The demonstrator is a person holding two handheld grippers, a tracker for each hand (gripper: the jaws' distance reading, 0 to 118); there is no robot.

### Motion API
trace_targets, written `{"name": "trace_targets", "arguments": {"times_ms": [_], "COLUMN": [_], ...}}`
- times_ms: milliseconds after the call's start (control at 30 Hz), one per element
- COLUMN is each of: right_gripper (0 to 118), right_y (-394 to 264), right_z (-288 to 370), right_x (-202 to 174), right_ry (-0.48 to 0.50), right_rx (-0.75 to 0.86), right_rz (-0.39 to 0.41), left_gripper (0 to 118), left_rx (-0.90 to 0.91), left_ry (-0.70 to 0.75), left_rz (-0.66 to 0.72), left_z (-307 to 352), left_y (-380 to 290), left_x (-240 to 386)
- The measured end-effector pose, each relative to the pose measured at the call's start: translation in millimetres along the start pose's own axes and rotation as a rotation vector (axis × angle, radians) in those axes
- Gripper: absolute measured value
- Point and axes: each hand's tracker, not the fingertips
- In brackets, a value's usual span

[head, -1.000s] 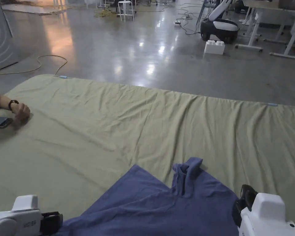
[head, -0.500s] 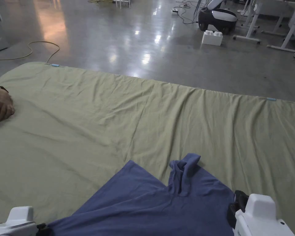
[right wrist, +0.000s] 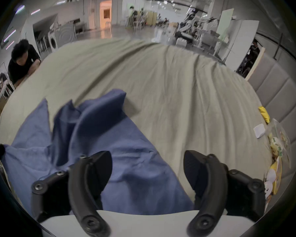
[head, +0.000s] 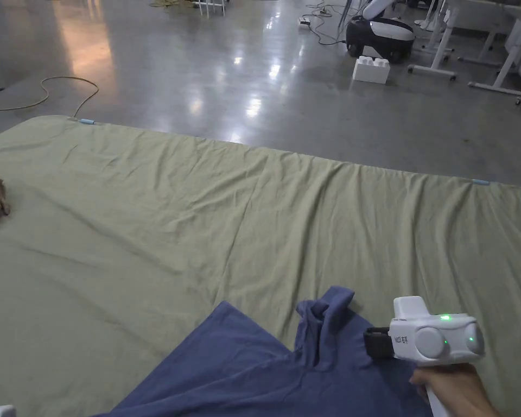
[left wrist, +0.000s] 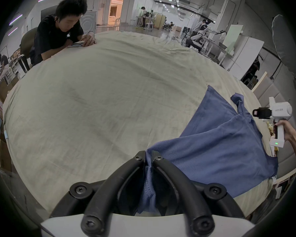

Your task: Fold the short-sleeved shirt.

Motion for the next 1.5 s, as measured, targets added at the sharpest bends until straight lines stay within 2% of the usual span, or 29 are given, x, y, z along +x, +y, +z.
{"name": "trace_targets", "arguments": {"times_ms": [67,100,133,167,200,233,300,333,467,533,667,867,1100,1333,1500], "right_gripper": [91,86,75,71,68,62,28,5,4,4,4,4,4,4,4], "right_y": [1.5,1.2,-0.8,-2.6,-1.7,-0.1,-2.1,-1.2,-3.6,-3.4,-1.1,8.4,21.6,41.9,70.6], "right_z": [-18.3,-26.6,-30.4,-31.1,-27.0,-27.9,-23.3,-18.5,1.0,22.2,80.7,180.1,289.6,366.1,401.8], "right_x": [1.8,0.0,-1.5,-3.6,-7.2,-10.8,-12.7,-15.6,-23.4,-21.0,-7.5,22.9,66.5,93.9,104.8], "right_ry": [0.027,0.048,0.061,0.097,0.034,0.036,0.048,0.022,-0.002,-0.027,-0.028,-0.11,-0.202,-0.334,-0.379], "right_rx": [-0.063,-0.096,-0.103,-0.103,-0.078,-0.085,-0.058,-0.042,0.001,0.075,0.216,0.427,0.622,0.75,0.799], "right_rz": [-0.041,-0.048,-0.048,-0.061,-0.045,-0.03,0.011,0.038,0.061,0.046,-0.033,-0.057,-0.129,-0.114,-0.129], "left_gripper": [6,6,6,6,6,6,6,6,6,6,6,6,6,6,6], "left_rx": [0.005,0.006,0.009,0.012,0.016,0.021,0.035,0.043,0.08,0.104,0.175,0.304,0.471,0.586,0.641], "left_ry": [0.002,0.006,0.009,0.008,0.011,0.013,0.015,0.014,0.013,0.008,-0.01,-0.024,-0.097,-0.138,-0.143], "left_rz": [-0.007,-0.014,-0.02,-0.024,-0.028,-0.032,-0.033,-0.033,-0.043,-0.045,-0.074,-0.131,-0.203,-0.281,-0.302], "left_z": [0.1,0.4,0.1,0.4,0.8,1.3,2.6,3.3,11.4,16.7,35.1,67.7,114.9,166.8,191.9], "left_y": [0.6,0.9,1.8,2.1,2.5,2.9,4.0,4.8,11.0,16.1,36.0,80.0,154.8,240.3,299.5], "left_x": [1.9,2.9,3.4,4.2,5.0,5.7,7.8,8.6,14.3,16.4,30.1,57.1,105.9,171.0,203.0]}}
